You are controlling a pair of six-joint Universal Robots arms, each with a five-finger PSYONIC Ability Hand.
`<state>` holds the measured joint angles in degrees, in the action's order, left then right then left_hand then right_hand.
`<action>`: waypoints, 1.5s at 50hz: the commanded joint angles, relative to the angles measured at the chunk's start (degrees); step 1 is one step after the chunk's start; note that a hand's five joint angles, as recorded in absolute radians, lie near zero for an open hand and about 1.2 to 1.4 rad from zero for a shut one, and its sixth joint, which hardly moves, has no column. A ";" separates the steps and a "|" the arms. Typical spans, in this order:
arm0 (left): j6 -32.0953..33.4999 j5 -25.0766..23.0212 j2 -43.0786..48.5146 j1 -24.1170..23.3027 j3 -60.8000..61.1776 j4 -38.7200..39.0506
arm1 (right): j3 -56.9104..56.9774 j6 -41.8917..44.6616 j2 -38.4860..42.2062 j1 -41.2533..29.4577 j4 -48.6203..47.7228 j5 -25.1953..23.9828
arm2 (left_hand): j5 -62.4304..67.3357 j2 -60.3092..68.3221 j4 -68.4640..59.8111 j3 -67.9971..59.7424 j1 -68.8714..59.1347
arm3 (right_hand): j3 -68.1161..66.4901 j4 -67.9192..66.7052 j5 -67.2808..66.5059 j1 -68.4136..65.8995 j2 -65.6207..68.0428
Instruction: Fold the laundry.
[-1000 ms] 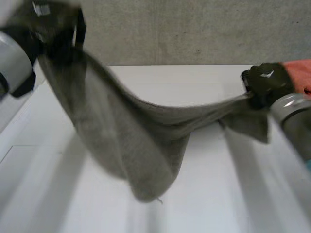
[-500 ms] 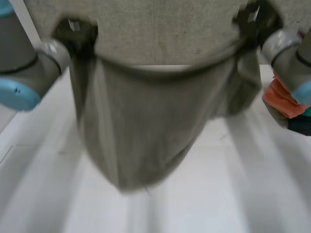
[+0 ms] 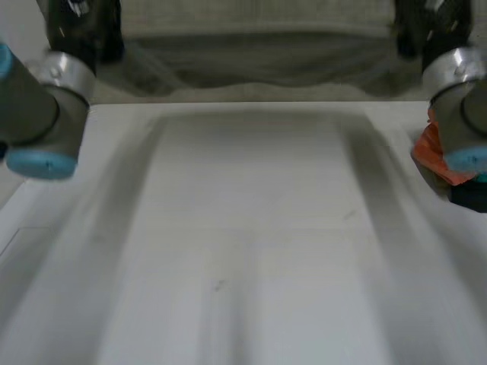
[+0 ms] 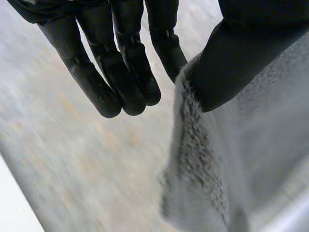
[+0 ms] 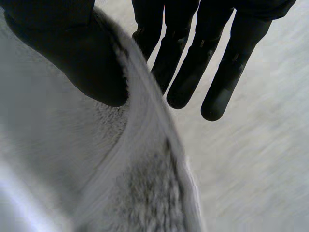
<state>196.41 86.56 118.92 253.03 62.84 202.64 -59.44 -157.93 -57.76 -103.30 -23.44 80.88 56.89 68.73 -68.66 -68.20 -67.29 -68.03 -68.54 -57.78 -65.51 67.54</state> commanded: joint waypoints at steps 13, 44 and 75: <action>11.18 -7.20 7.11 4.13 15.65 0.40 | -9.12 2.29 11.18 1.87 16.66 -0.91 | 13.11 11.27 -11.34 -11.80 -12.71 | -6.77 -6.26 -7.03 -9.29 7.26; 22.16 -8.87 -6.59 6.16 24.08 -19.45 | -10.42 13.23 2.14 5.74 46.80 -2.31 | 13.11 11.27 -11.34 -11.80 -12.71 | -11.97 -11.46 -12.22 -14.49 12.46; 29.31 -0.70 4.74 -0.52 -14.21 -42.25 | 11.25 40.17 4.85 -0.41 39.03 9.03 | 13.11 11.27 -11.34 -11.80 -12.71 | -11.97 -11.46 -12.22 -14.49 12.46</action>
<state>232.06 83.73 119.99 254.17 67.11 155.32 -67.78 -111.33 -58.00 -99.97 26.63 85.55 56.89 68.73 -68.66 -68.20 -67.29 -68.04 -68.52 -57.17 -65.40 67.77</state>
